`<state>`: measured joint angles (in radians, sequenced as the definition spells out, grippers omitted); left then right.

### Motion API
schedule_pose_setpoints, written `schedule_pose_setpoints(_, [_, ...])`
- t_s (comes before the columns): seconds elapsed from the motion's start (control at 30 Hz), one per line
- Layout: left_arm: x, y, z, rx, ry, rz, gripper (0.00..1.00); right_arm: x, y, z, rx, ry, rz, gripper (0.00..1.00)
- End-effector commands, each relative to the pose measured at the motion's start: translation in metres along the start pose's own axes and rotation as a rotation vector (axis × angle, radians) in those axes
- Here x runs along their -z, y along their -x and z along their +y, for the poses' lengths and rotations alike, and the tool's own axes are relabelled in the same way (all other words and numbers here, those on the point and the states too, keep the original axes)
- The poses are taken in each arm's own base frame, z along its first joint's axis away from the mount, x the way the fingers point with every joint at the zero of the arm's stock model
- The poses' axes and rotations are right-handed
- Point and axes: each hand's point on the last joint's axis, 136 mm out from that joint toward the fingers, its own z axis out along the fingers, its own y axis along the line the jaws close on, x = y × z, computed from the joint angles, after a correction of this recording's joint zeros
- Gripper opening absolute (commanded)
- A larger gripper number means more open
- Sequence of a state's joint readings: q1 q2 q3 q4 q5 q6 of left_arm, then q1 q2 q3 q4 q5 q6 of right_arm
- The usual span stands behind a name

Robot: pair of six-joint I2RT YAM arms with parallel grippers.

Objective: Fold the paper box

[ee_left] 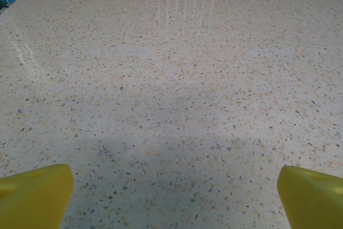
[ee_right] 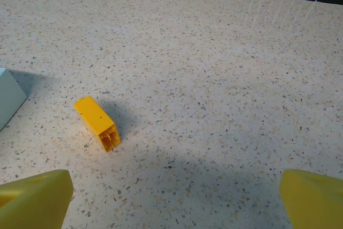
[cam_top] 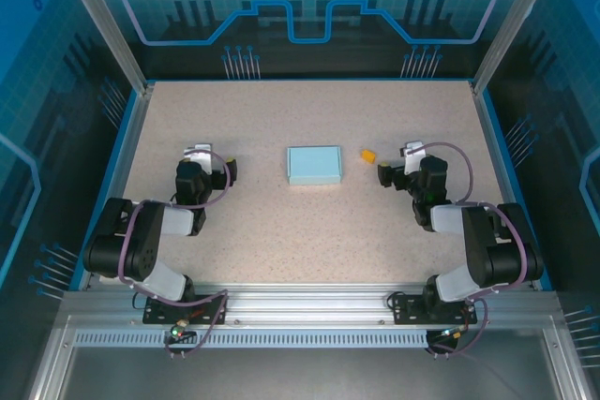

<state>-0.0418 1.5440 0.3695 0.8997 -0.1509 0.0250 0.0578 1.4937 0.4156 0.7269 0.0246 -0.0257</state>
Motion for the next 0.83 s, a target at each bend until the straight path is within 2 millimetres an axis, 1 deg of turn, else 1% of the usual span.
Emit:
schedule_pose_setpoints(0.0, [-0.0016, 0.0075, -0.0002, 0.014, -0.013, -0.027, 0.99, -0.0027, 0.0102, -0.0030, -0.015, -0.003, -0.030, 1.00])
schedule_pose_setpoints(0.8, [-0.0016, 0.0085, -0.0001, 0.013, -0.012, -0.030, 0.99, -0.0026, 0.0097, -0.0030, -0.008, -0.012, -0.029, 1.00])
